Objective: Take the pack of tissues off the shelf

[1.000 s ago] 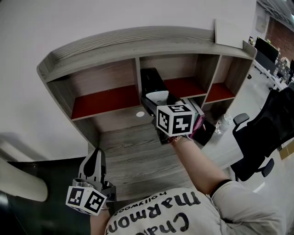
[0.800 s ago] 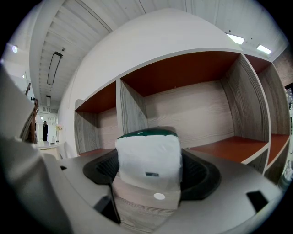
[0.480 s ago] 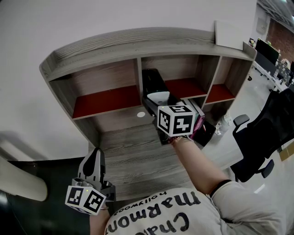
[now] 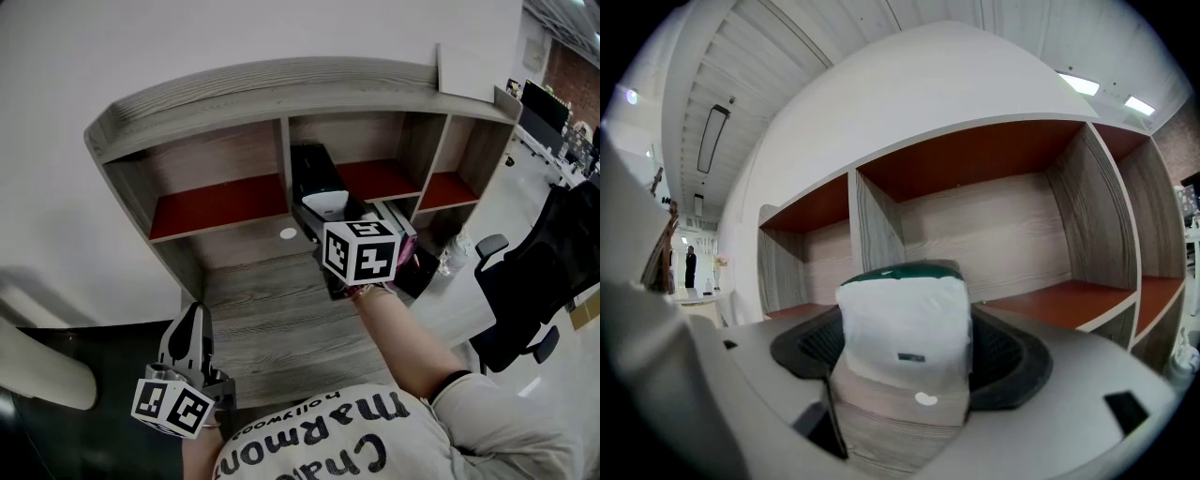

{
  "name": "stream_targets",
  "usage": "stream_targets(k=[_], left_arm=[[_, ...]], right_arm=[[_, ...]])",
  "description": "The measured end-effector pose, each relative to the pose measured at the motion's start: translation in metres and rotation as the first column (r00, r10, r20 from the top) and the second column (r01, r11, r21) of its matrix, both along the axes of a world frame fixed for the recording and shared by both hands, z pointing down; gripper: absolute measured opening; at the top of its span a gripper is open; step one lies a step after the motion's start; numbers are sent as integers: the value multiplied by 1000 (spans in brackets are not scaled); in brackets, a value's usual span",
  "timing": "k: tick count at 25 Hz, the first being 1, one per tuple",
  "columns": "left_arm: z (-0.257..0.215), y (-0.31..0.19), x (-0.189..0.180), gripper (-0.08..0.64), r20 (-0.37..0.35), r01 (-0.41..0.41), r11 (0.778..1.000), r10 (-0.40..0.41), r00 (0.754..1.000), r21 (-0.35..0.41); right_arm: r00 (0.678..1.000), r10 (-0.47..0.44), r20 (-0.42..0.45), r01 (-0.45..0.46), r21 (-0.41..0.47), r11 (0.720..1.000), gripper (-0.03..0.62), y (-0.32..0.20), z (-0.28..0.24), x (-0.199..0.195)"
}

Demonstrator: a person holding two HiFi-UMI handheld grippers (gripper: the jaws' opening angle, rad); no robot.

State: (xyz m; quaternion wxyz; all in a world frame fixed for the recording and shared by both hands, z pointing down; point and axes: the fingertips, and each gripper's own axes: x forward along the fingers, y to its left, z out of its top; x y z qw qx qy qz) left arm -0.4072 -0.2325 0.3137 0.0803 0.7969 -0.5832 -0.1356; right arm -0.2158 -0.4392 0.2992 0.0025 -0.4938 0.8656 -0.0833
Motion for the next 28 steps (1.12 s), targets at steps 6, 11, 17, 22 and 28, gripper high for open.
stream_targets(k=[6, 11, 17, 22, 28], left_arm=[[2, 4, -1, 17, -15, 1, 1000, -1, 1000, -6], [3, 6, 3, 17, -23, -8, 1000, 8, 1000, -7], [4, 7, 13, 17, -32, -29, 999, 28, 999, -16], [10, 9, 16, 17, -39, -33, 999, 32, 999, -32], [14, 15, 21, 17, -38, -35, 998, 33, 999, -47]], right_arm=[[1000, -2, 19, 2, -6, 1000, 400, 9, 0, 4], [999, 0, 33, 0, -4, 1000, 397, 17, 0, 8], [1000, -12, 23, 12, -9, 1000, 397, 29, 1, 10], [999, -26, 28, 26, -4, 1000, 397, 39, 2, 12], [998, -44, 37, 44, -1, 999, 397, 52, 2, 15]])
